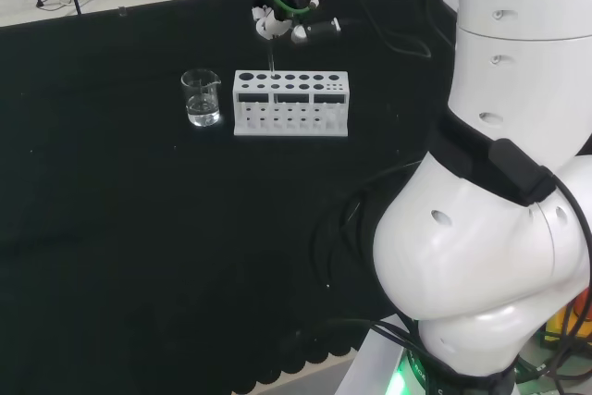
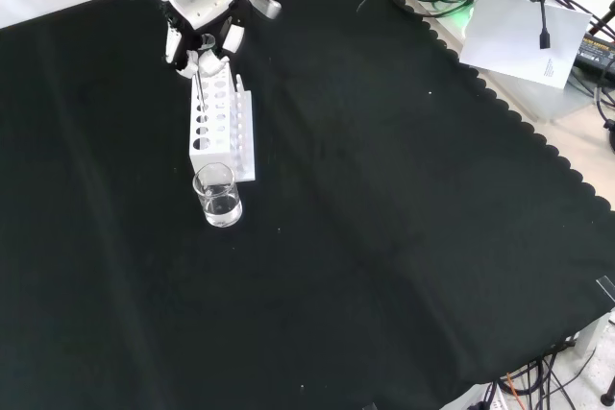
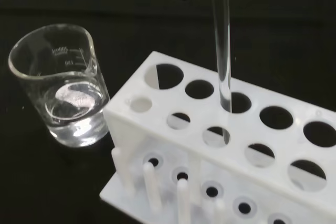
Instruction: Take the glass rod from the white test tube rack.
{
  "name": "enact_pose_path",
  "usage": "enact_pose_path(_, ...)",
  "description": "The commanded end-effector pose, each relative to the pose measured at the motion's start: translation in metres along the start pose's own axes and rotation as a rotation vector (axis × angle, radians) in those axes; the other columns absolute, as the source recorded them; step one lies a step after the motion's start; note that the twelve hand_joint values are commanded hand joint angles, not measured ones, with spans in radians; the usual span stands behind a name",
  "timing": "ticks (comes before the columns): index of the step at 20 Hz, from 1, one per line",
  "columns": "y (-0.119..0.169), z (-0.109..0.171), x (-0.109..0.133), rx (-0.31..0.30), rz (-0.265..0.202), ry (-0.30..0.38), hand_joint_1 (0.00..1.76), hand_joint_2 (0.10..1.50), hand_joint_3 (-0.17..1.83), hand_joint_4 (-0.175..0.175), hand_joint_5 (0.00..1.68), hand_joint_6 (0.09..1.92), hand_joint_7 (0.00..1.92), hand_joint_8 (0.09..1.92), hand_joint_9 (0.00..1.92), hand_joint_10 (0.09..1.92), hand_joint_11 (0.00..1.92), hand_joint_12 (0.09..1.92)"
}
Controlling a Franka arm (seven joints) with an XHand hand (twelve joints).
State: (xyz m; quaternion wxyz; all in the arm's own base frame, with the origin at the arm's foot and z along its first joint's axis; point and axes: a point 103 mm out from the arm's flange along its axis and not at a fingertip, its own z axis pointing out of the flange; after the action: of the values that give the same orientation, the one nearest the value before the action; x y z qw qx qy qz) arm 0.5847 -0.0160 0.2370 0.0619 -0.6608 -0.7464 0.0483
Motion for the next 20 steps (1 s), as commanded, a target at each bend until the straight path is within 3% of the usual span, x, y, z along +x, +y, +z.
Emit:
enact_pose_path(1,-0.009,-0.015,0.016,-0.278,0.009,-0.050,1.28,0.80,0.65,-0.175,0.94,0.97,1.06,1.32,1.59,1.04,1.65,0.66)
enact_pose_path(3,-0.014,-0.026,0.019,-0.327,0.010,-0.047,1.29,0.78,0.67,-0.175,0.96,0.93,1.08,1.29,1.59,1.03,1.64,0.68)
enact_pose_path(5,-0.017,-0.034,0.019,-0.332,0.016,-0.041,1.29,0.77,0.68,-0.175,0.97,0.92,1.10,1.28,1.60,1.01,1.64,0.69)
enact_pose_path(17,-0.069,-0.102,0.021,-0.253,0.035,-0.028,1.29,0.76,0.68,-0.175,0.98,0.89,1.11,1.27,1.62,0.97,1.65,0.71)
enact_pose_path(20,-0.086,-0.115,0.024,-0.258,0.028,-0.022,1.29,0.76,0.68,-0.175,0.99,0.88,1.11,1.27,1.63,0.97,1.65,0.71)
